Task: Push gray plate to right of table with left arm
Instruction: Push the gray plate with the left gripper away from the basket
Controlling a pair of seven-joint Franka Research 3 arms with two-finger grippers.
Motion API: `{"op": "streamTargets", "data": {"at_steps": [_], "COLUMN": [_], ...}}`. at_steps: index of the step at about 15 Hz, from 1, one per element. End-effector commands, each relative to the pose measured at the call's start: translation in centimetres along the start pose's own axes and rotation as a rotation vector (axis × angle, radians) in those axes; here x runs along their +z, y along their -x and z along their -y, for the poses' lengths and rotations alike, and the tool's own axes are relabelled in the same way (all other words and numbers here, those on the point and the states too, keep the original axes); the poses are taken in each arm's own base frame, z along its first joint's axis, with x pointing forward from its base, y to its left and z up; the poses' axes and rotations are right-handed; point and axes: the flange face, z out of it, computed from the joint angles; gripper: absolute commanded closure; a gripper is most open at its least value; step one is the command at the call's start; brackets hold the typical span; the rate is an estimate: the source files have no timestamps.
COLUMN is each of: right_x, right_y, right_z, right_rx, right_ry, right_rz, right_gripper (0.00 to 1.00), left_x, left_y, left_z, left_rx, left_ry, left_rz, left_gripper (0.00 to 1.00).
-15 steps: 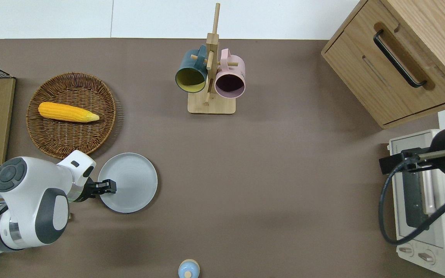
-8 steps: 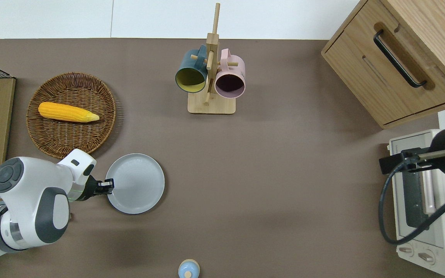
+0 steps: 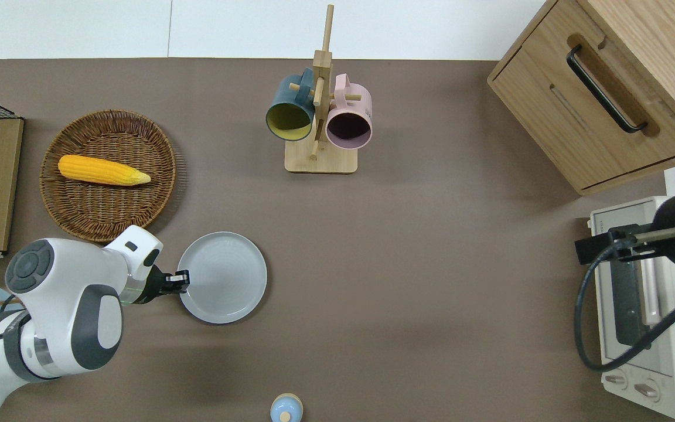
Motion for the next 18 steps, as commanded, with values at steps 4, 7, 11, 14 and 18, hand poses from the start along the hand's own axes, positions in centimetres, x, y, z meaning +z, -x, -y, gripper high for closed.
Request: {"op": "streamTargets", "data": {"at_steps": [4, 7, 11, 14, 18], "right_x": [-0.3, -0.3, -0.3, -0.3, -0.3], "right_y": [0.4, 0.4, 0.4, 0.4, 0.4], "right_z": [0.0, 0.0, 0.0, 0.0, 0.0], "right_rx": [-0.007, -0.007, -0.007, -0.007, -0.007], "right_ry": [-0.001, -0.001, -0.001, -0.001, -0.001], "right_rz": [-0.002, -0.002, -0.002, -0.002, -0.002], "right_gripper": [0.005, 0.005, 0.005, 0.005, 0.005], "left_x": [3.1, 3.2, 3.3, 3.6, 4.5], "left_y": [0.8, 1.0, 2.2, 4.1, 5.4], "left_z": [-8.5, -11.6, -15.7, -18.8, -23.9], "left_rx": [-0.082, -0.106, -0.101, -0.11, -0.143], "left_ry": [0.02, 0.037, 0.061, 0.087, 0.139], "left_rz": [-0.045, -0.048, -0.047, -0.065, -0.075], "left_gripper": [1.0, 1.0, 1.0, 1.0, 1.0]}}
